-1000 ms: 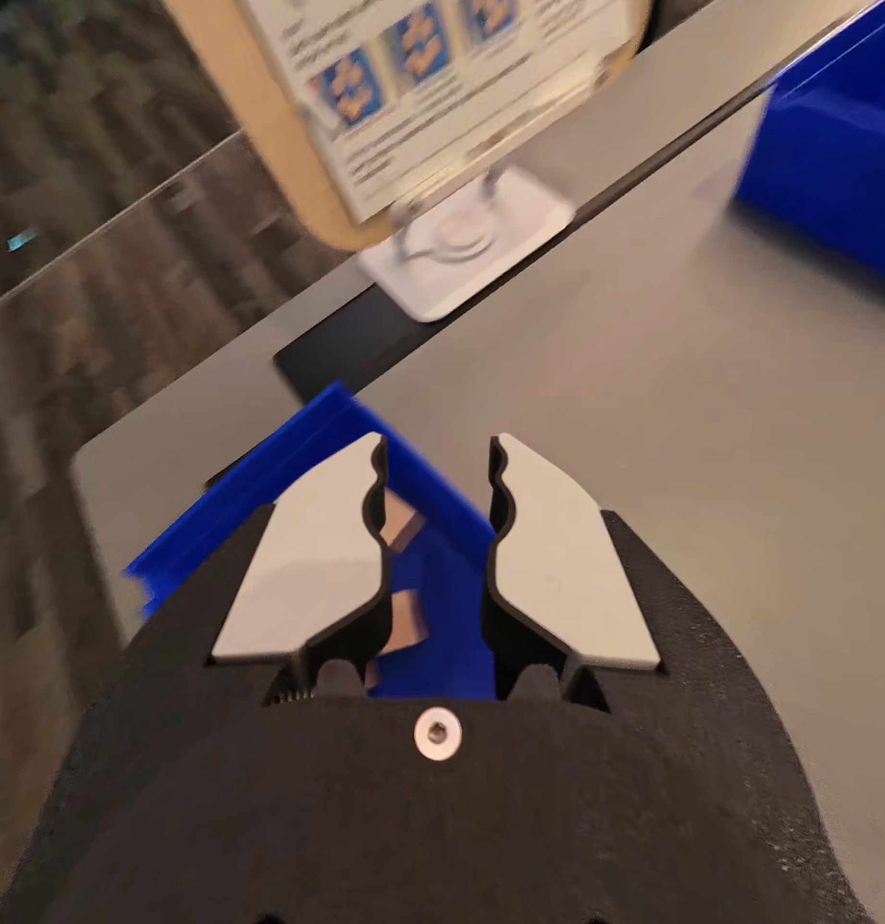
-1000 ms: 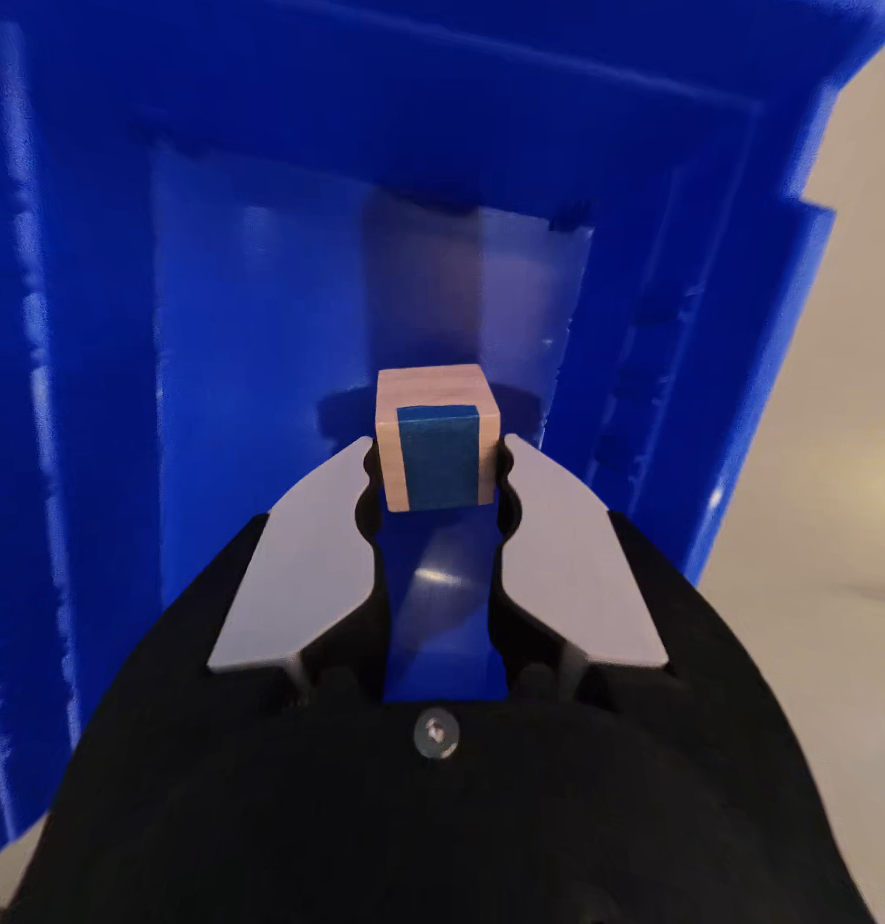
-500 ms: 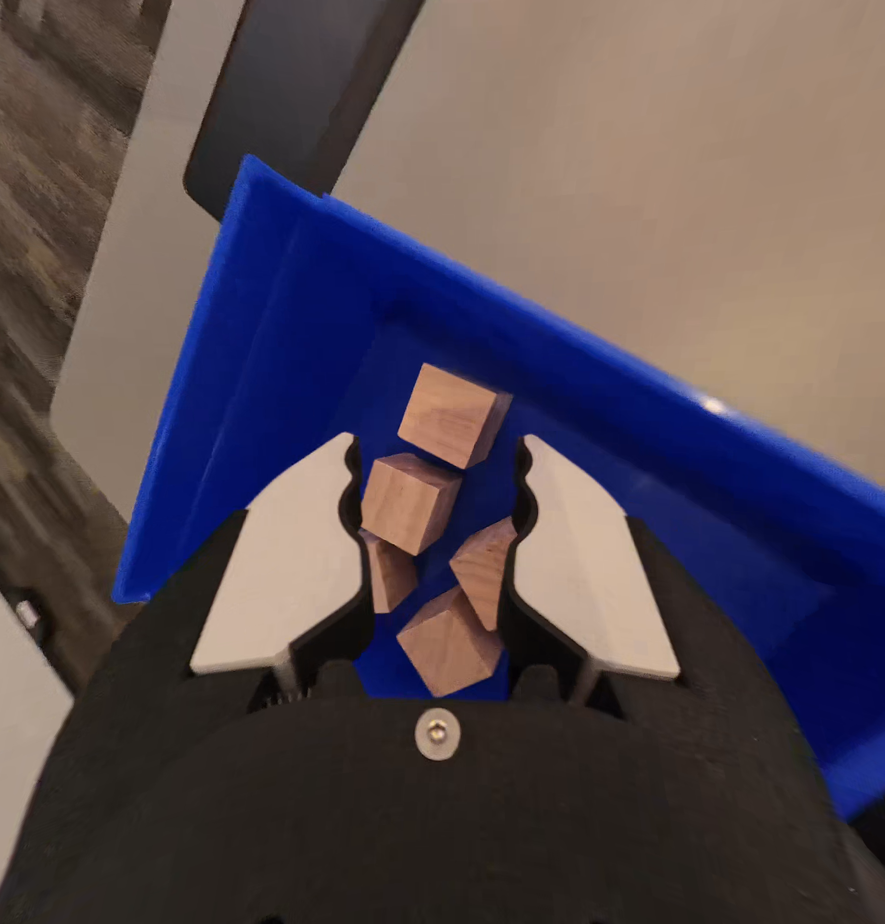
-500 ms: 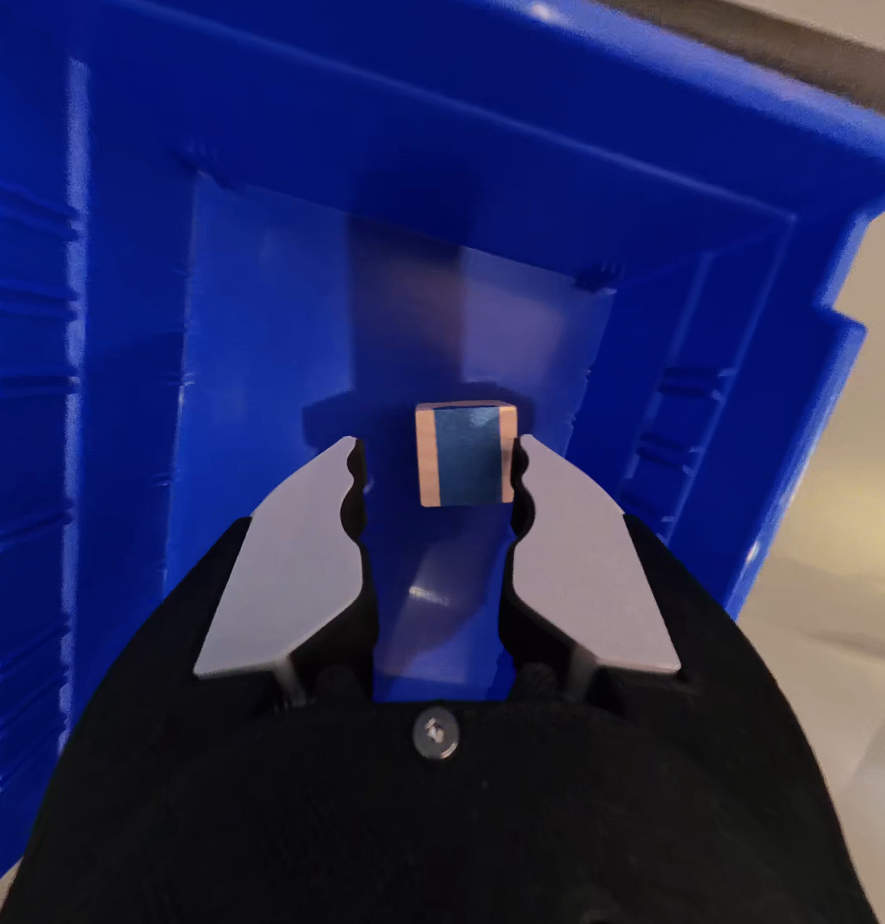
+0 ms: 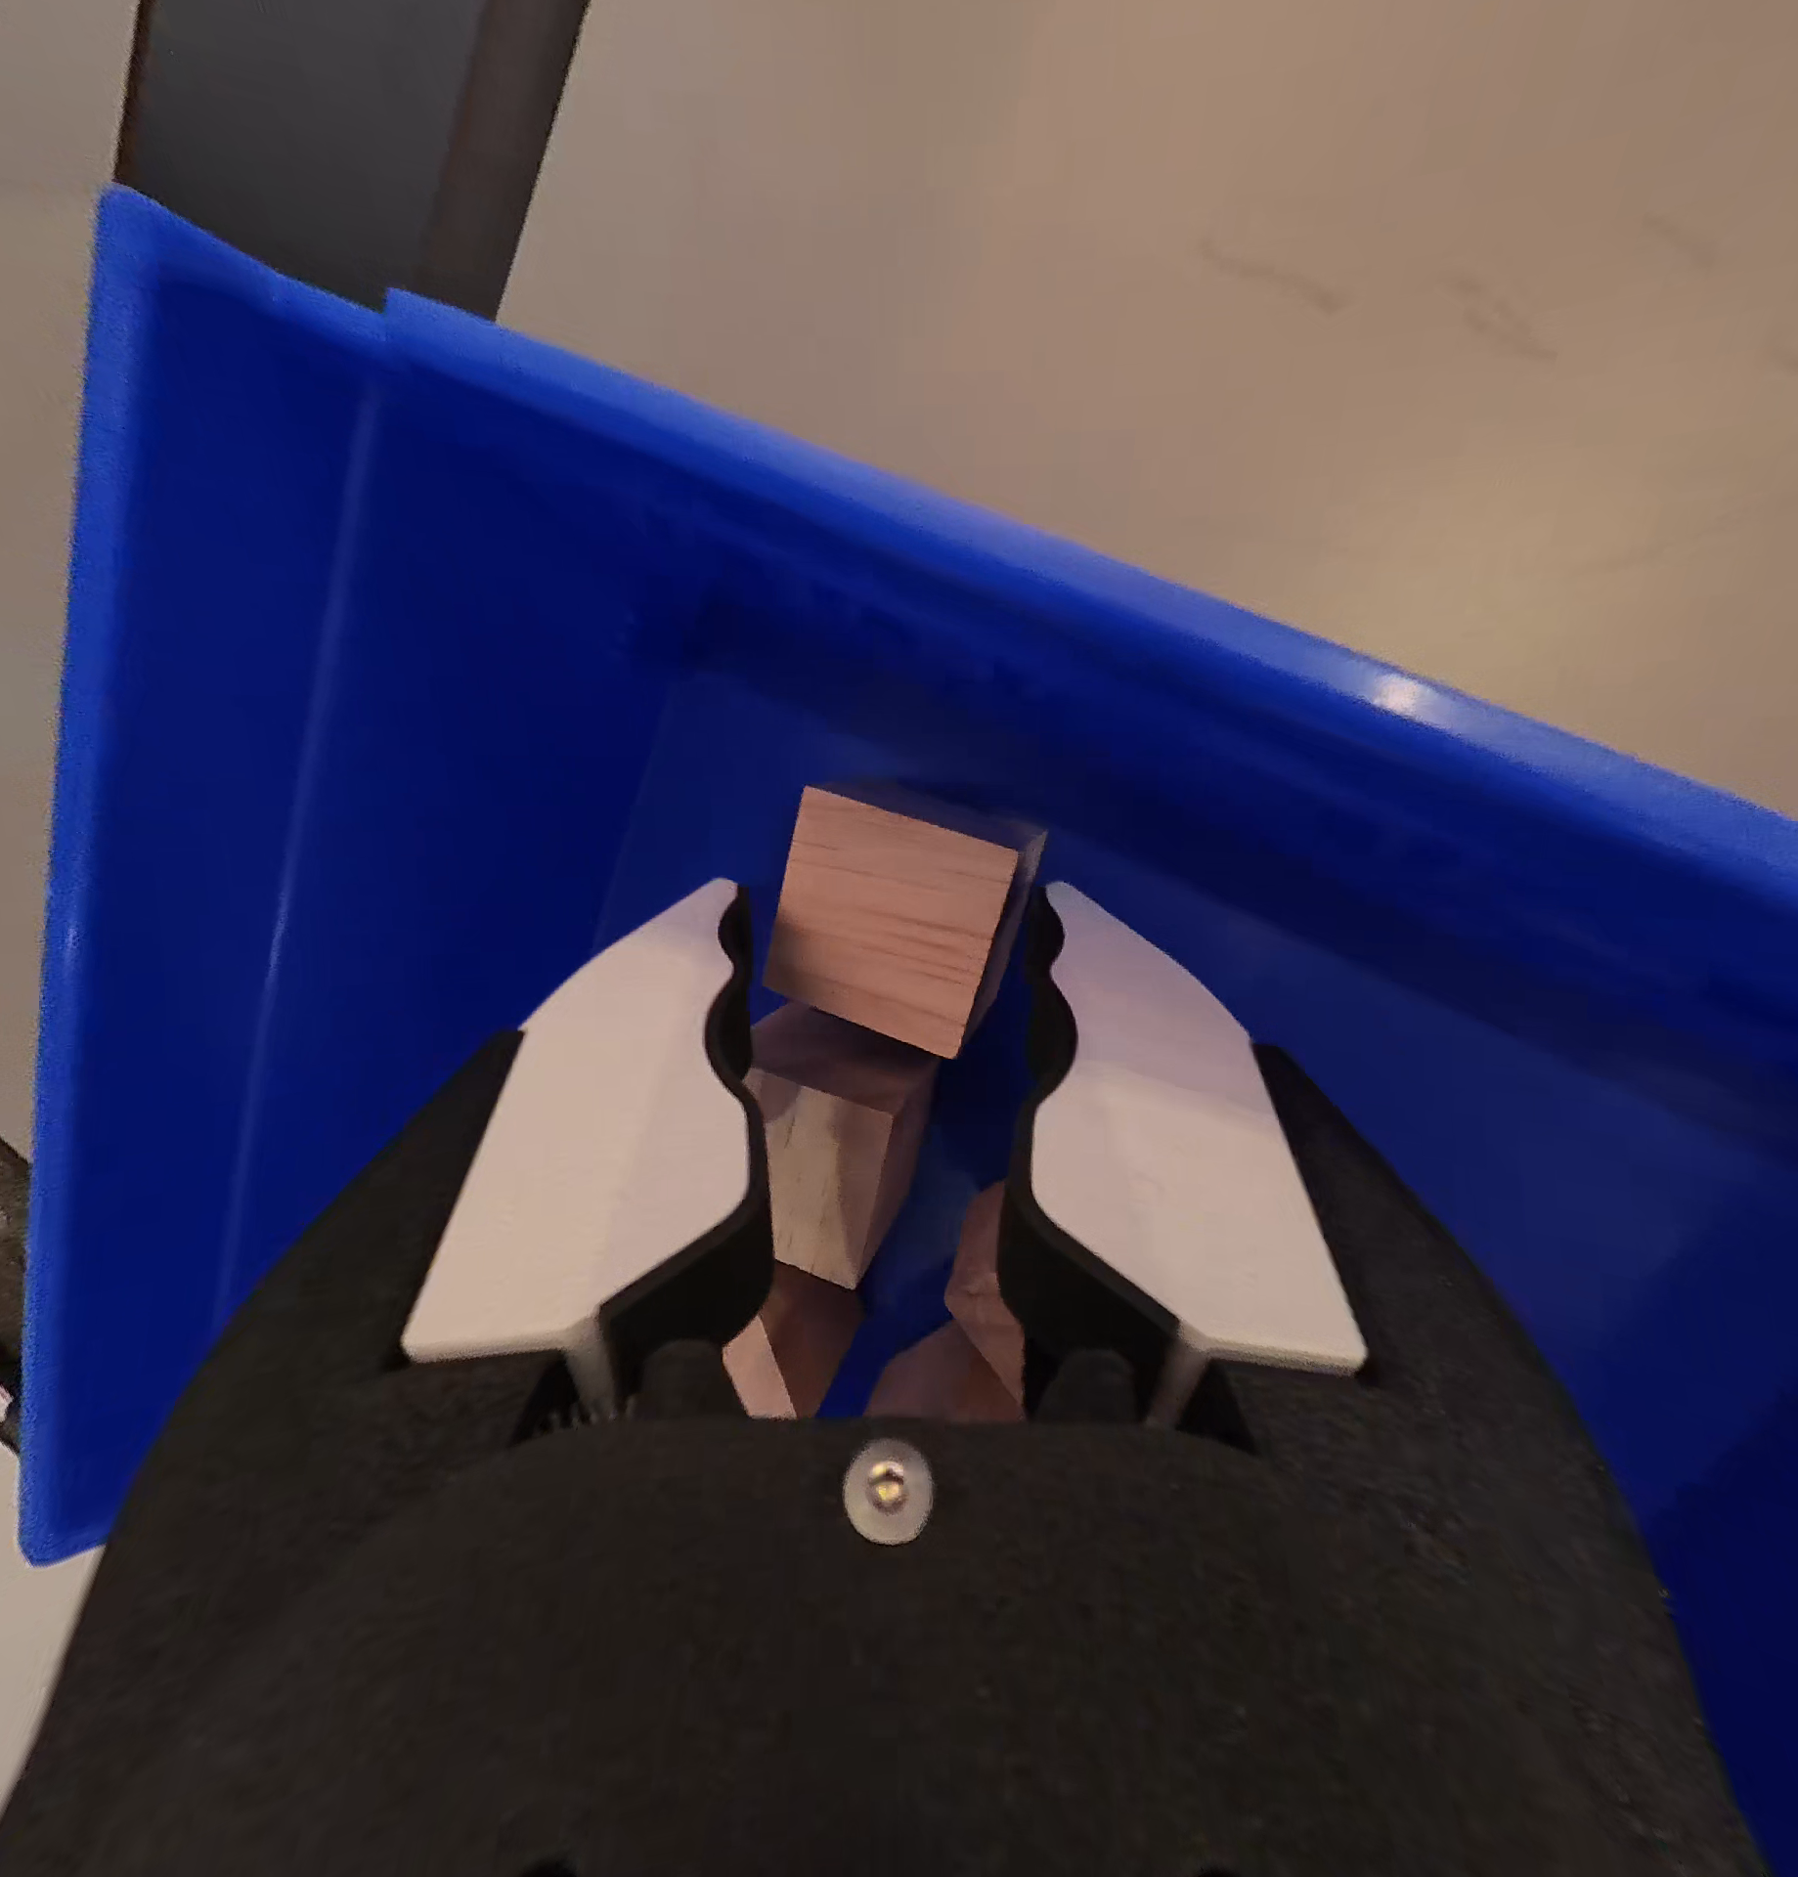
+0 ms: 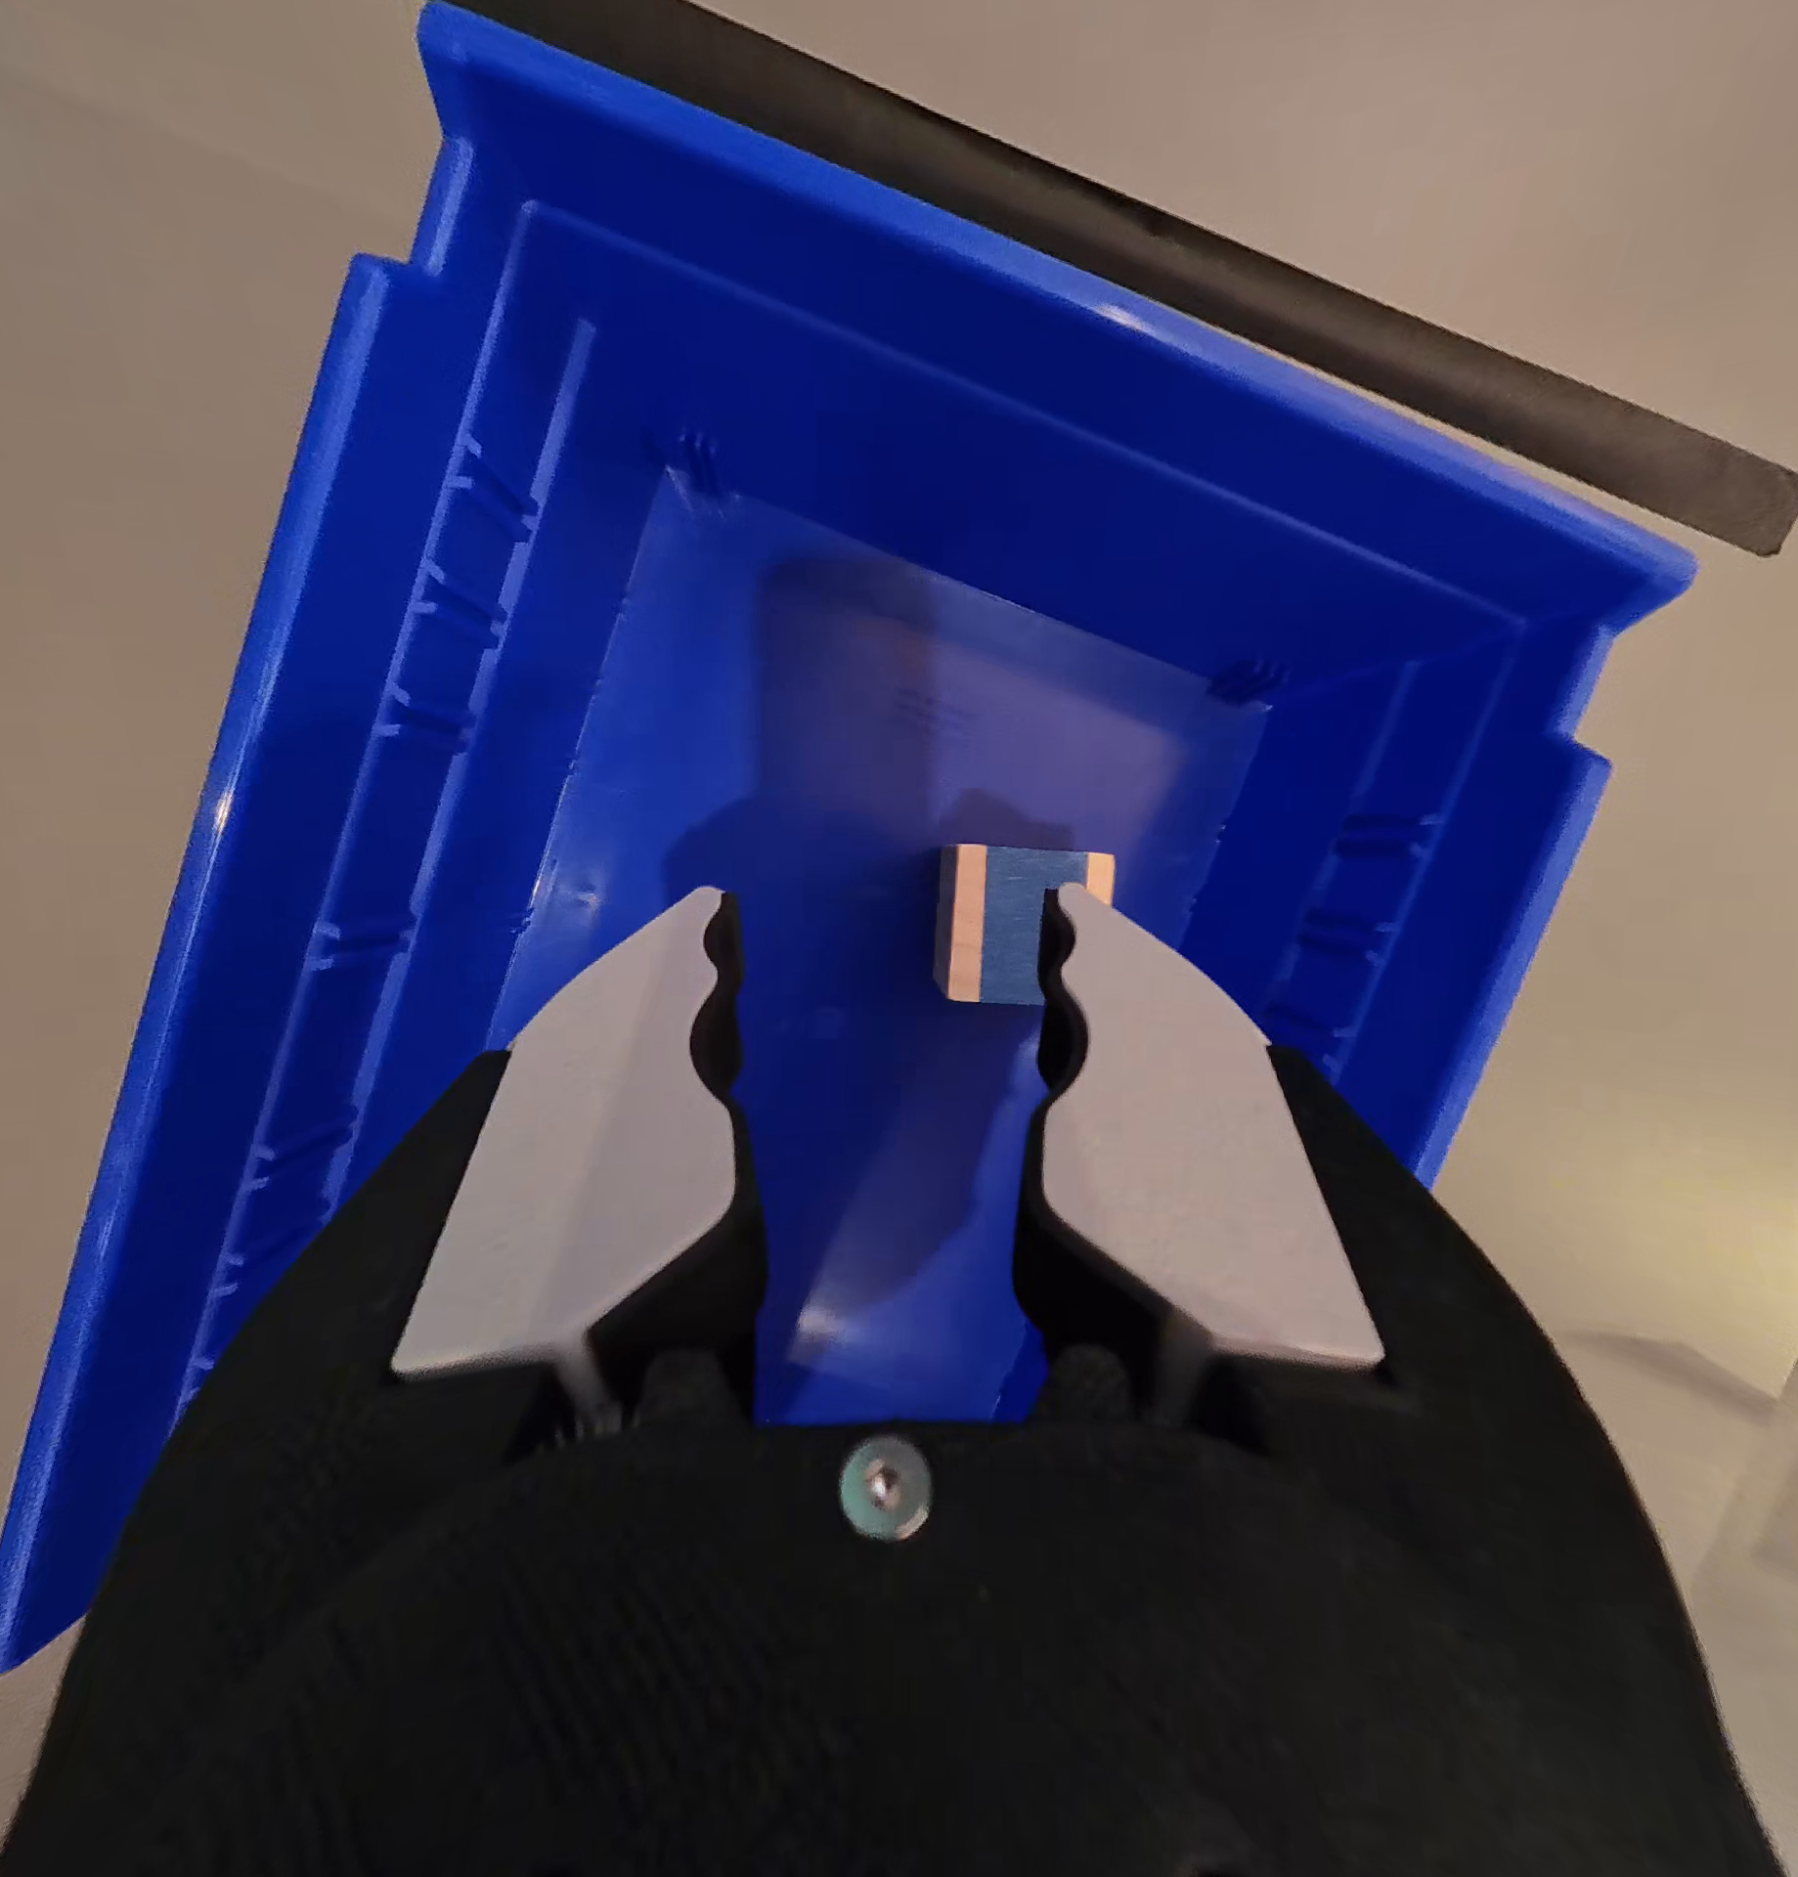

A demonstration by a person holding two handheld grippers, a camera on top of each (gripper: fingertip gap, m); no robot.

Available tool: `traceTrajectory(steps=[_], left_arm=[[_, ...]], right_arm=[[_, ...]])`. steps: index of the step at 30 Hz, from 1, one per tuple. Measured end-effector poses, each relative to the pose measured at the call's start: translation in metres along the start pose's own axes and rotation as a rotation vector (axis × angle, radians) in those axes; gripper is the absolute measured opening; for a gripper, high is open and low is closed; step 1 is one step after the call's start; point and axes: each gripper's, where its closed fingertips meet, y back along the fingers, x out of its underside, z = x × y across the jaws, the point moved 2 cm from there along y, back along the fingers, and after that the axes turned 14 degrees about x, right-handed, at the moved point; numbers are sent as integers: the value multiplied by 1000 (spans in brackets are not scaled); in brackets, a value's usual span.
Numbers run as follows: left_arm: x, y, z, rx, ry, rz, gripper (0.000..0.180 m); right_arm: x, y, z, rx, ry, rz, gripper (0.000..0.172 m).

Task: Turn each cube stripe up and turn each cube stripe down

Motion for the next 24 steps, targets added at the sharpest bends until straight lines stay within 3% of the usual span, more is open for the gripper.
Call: traceTrajectory(steps=[4,16,20,24], left_arm=[[2,-1,2,-4,3,37,56],[9,4,5,-26,28,98,45],[2,42,12,-142,75,38,45],[-23,117,14,-382,104,-151,46]], right_arm=[[2,-4,5,-7,32,26,59],[2,-4,8,-22,46,27,58],[-2,1,6,7,54,8,58],[-23,26,0,98,31,-120,58]])
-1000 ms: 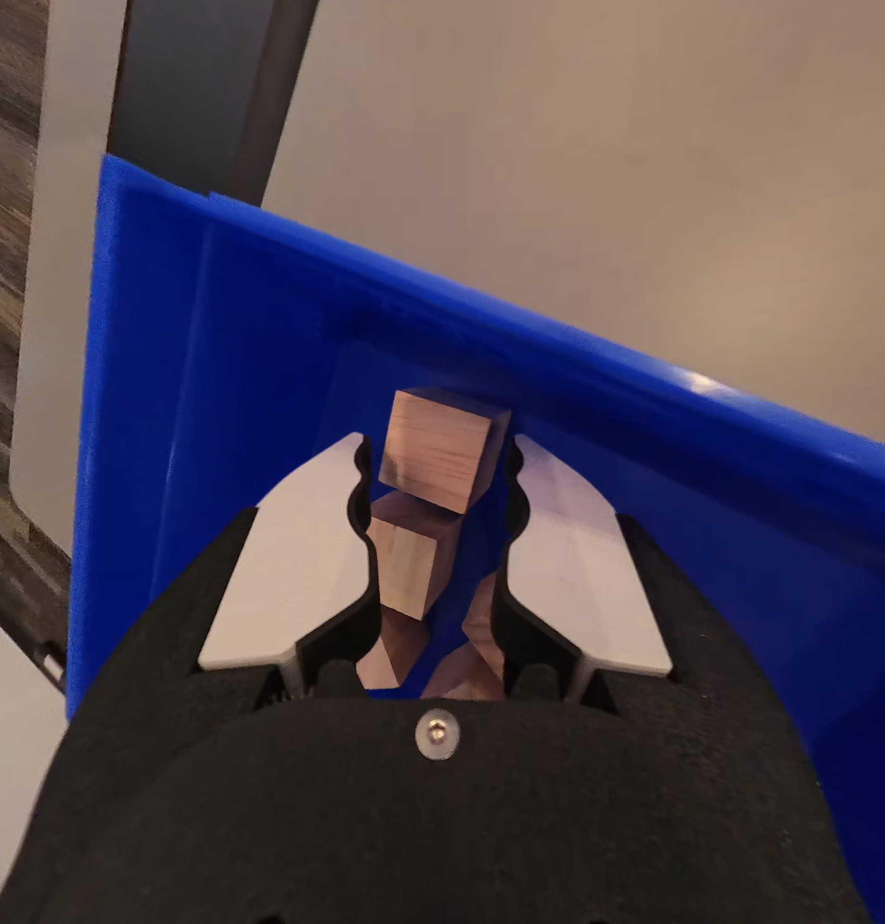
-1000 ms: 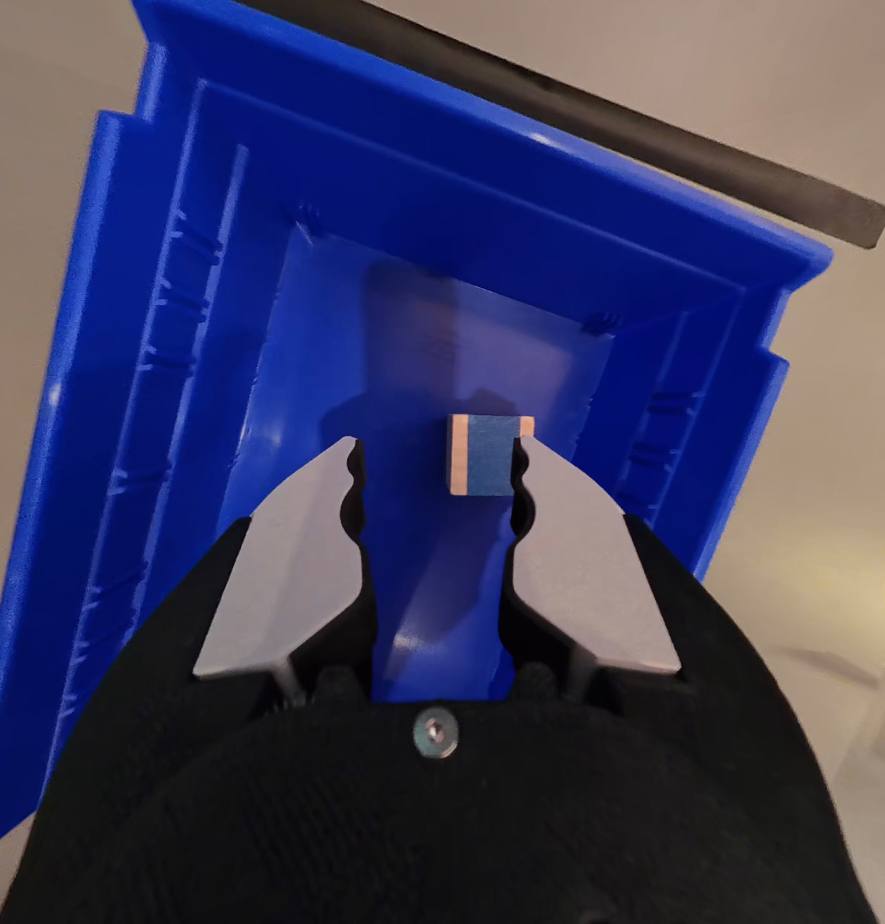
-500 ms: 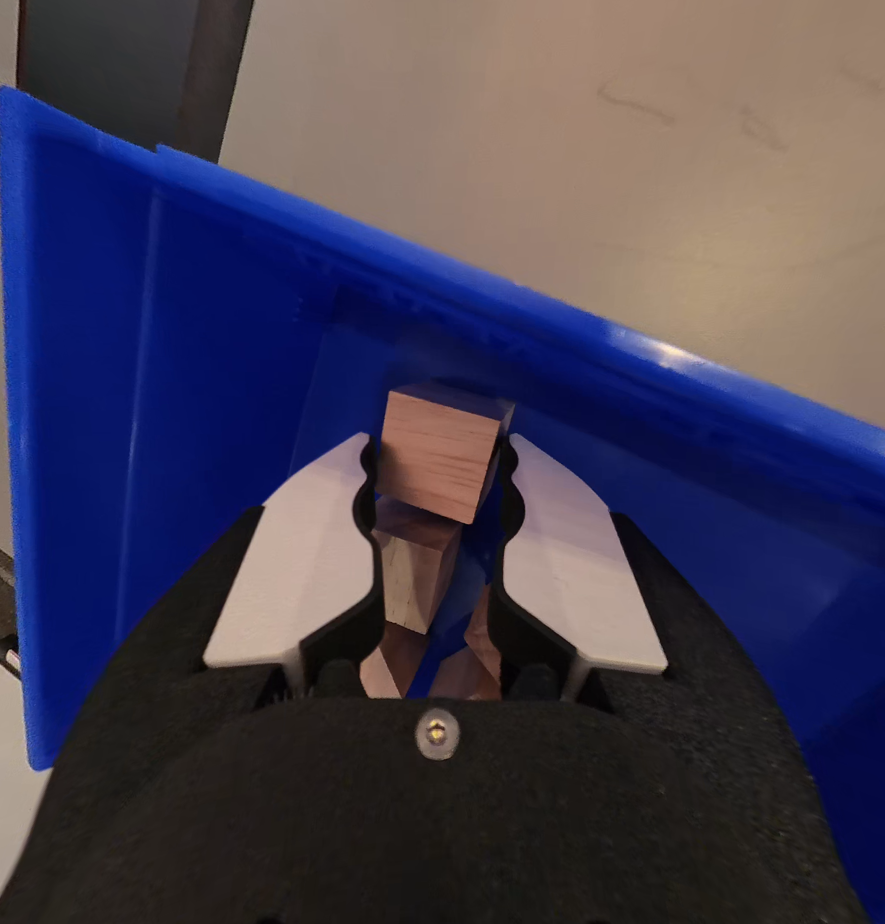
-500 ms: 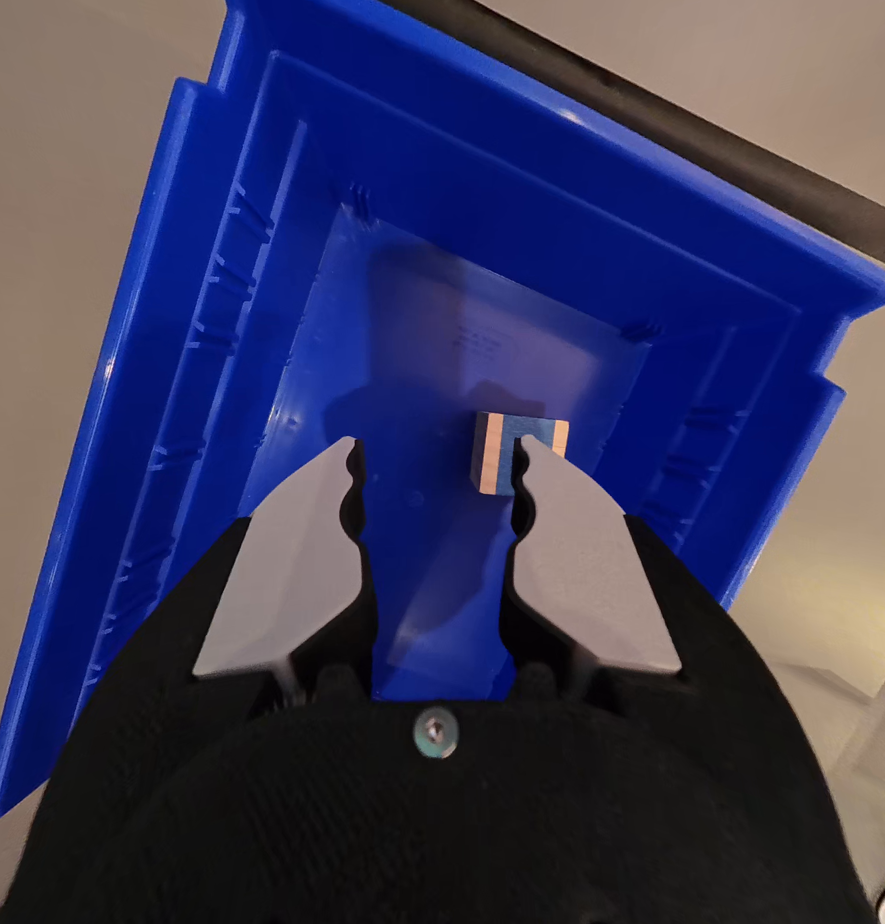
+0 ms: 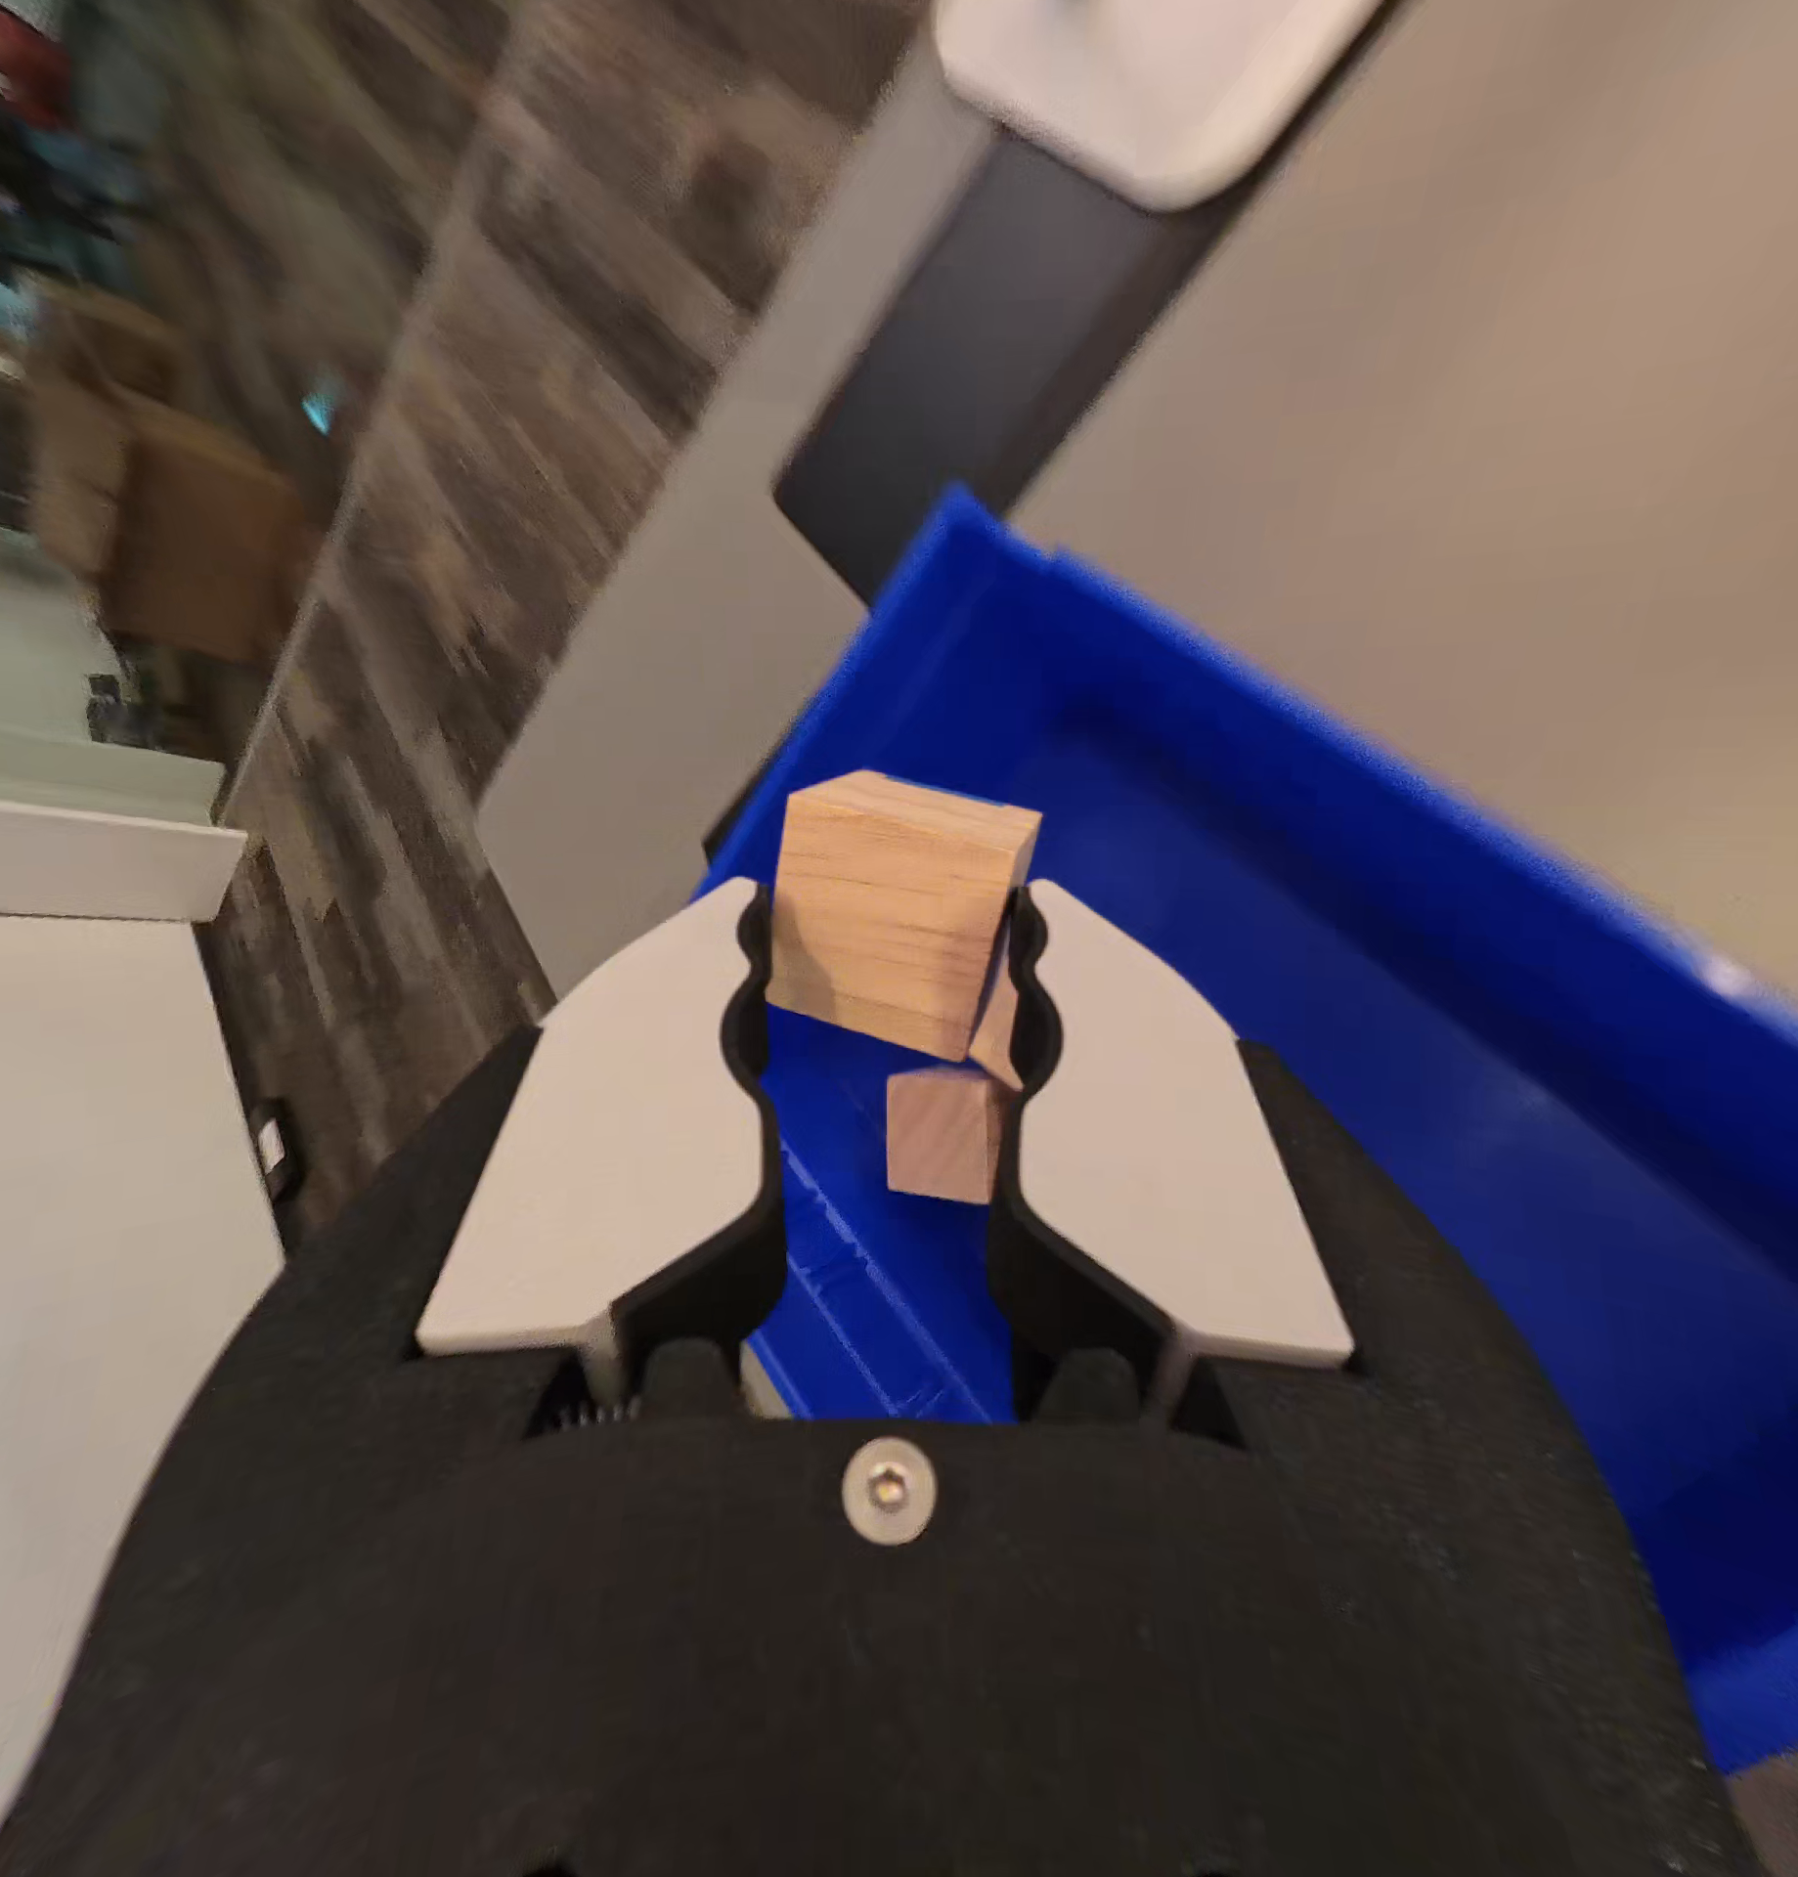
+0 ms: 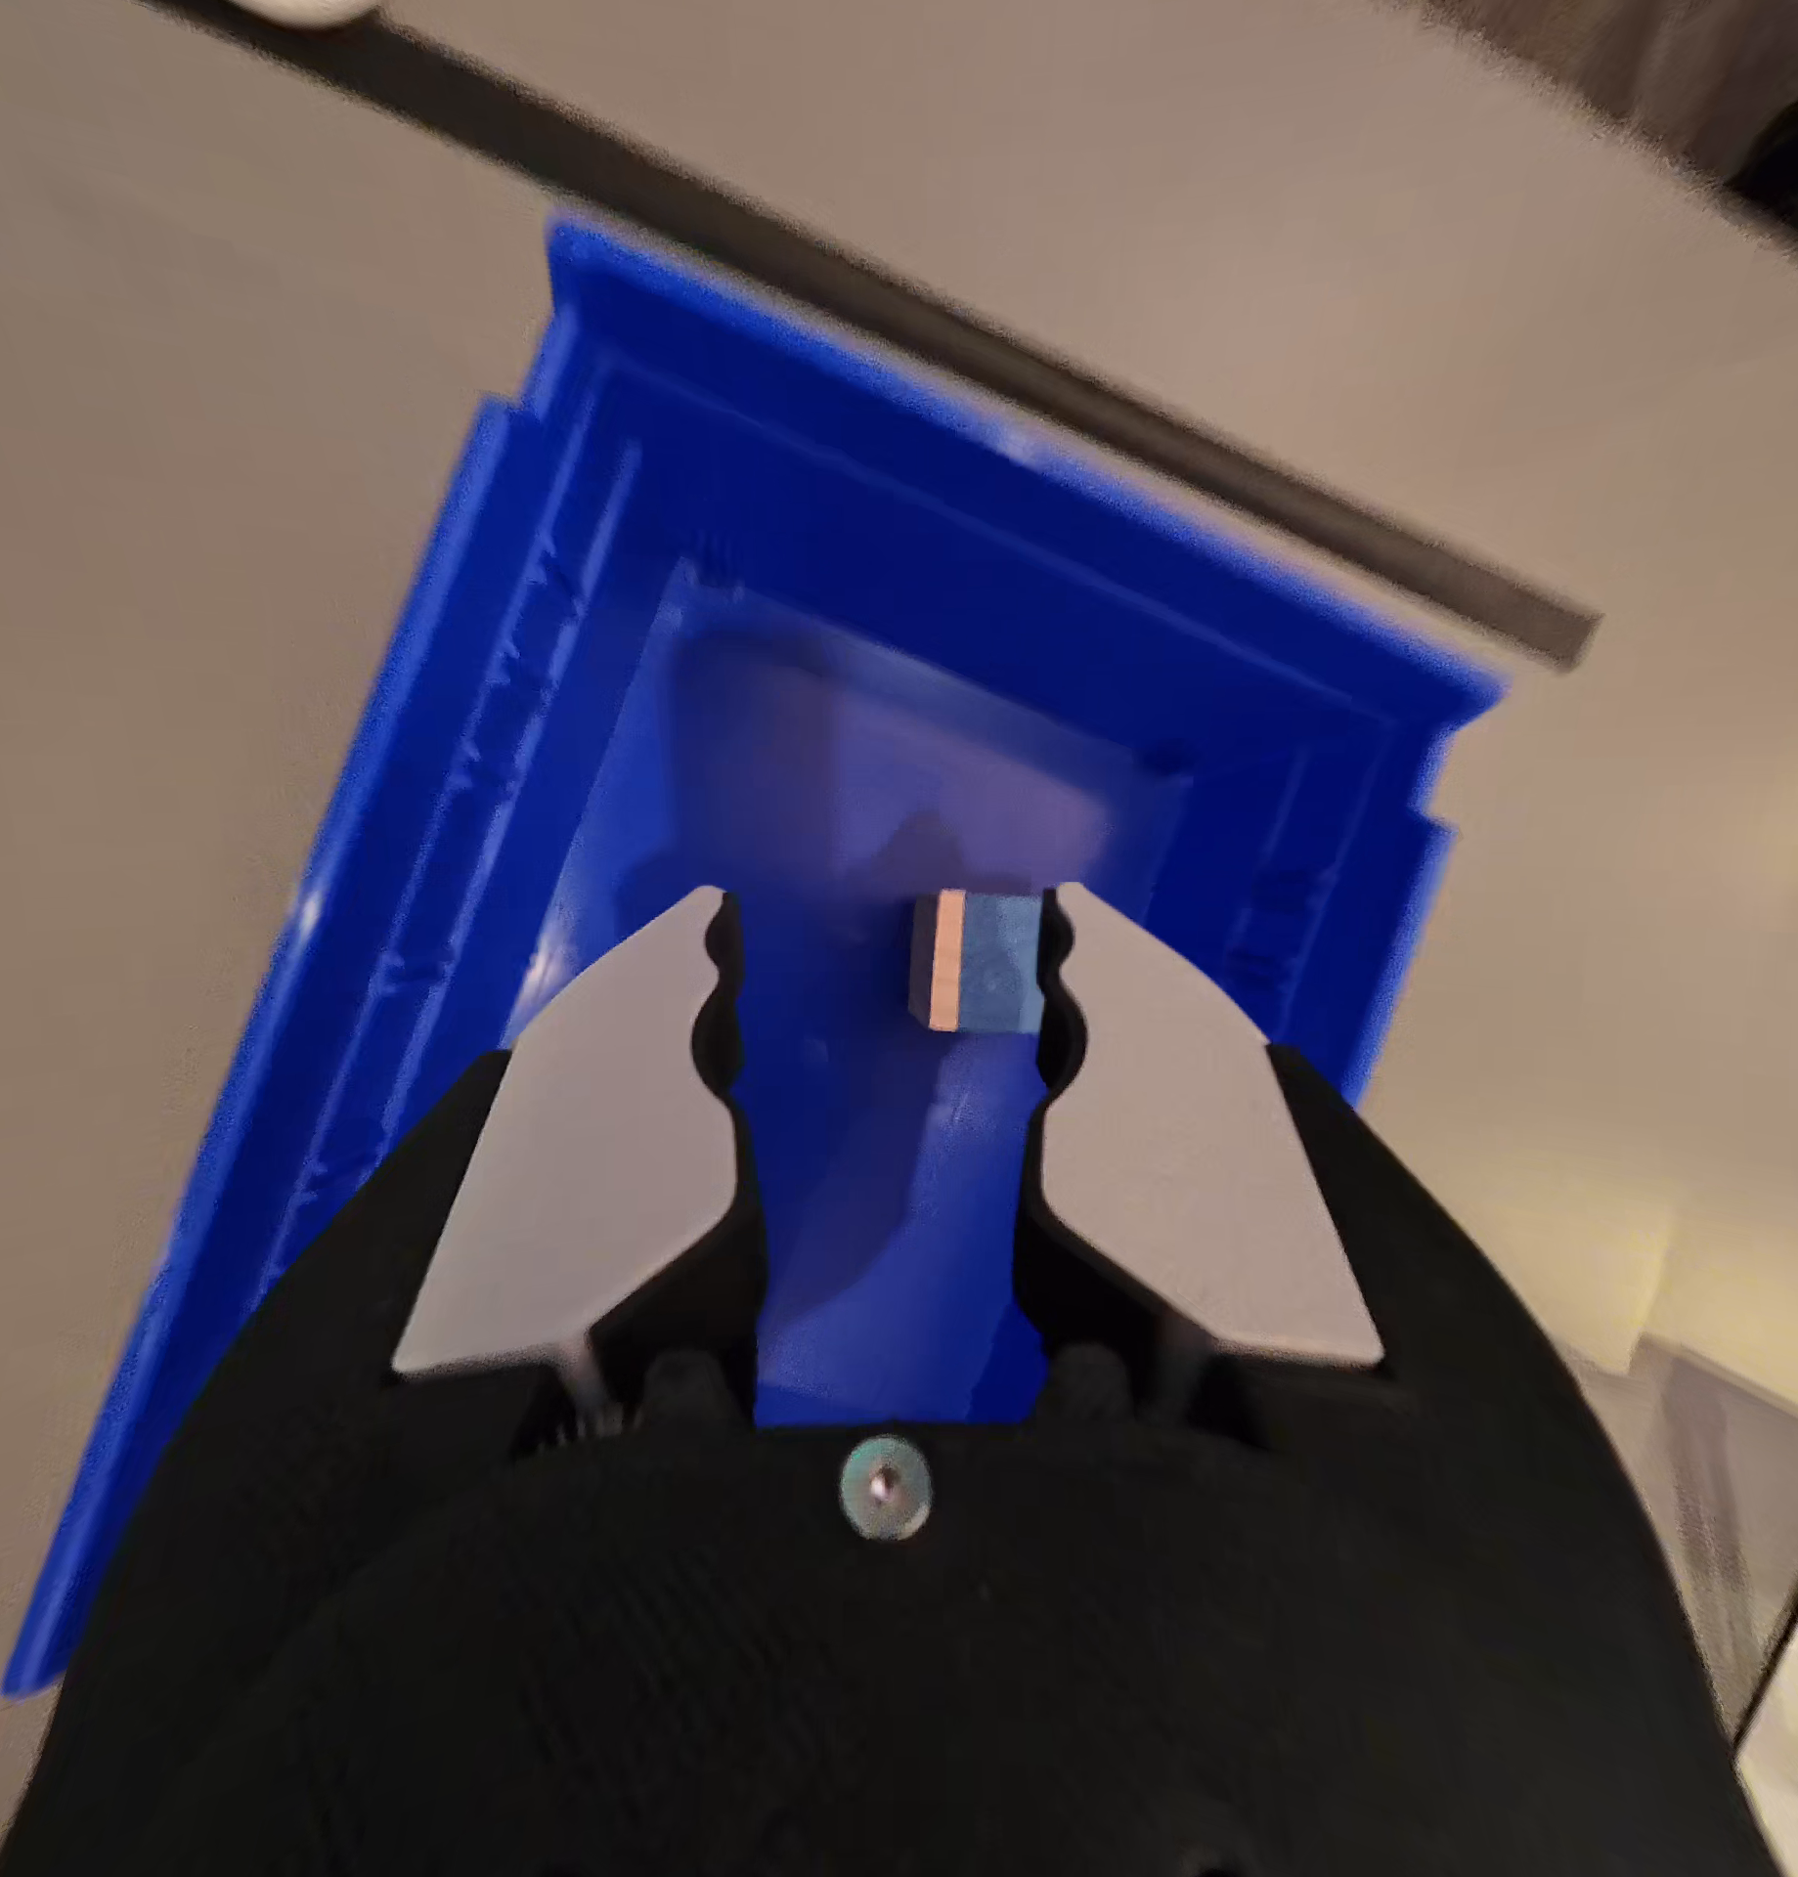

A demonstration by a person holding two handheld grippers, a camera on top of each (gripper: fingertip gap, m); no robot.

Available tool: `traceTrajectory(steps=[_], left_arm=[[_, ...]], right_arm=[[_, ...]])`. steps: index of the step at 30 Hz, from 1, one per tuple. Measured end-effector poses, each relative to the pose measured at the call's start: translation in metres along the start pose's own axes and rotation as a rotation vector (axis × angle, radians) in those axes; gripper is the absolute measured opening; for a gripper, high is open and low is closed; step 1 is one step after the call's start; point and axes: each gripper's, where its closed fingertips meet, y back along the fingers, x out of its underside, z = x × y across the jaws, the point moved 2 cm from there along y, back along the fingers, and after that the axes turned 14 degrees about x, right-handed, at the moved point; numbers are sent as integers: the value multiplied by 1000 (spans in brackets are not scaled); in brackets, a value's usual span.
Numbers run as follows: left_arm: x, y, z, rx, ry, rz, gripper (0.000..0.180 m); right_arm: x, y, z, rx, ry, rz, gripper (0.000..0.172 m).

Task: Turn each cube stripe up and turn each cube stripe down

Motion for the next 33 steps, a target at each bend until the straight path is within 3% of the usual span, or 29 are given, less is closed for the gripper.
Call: traceTrajectory(steps=[3,7,10,13,19,23,27,30,33], left_arm=[[-51,47,-22,73,55,-297,45],[-128,92,-91,490,121,-719,45],[-157,99,-139,753,146,-796,45],[-175,101,-174,934,163,-830,44],[-192,107,-219,1208,199,-845,44],[-196,106,-231,1276,209,-850,44],[-195,108,-222,1254,200,-867,51],[-184,109,-192,1037,171,-863,60],[-161,107,-156,713,117,-770,56]], right_arm=[[-48,43,2,99,9,-325,57],[-97,132,82,-24,220,-915,62],[-89,197,168,-171,430,-1350,62],[-77,217,219,-126,559,-1479,73],[-68,228,251,-43,605,-1572,73],[-64,232,250,-5,613,-1624,45],[-65,234,241,-44,627,-1582,44],[-82,214,186,-11,572,-1347,45],[-74,148,96,-130,305,-778,45]])
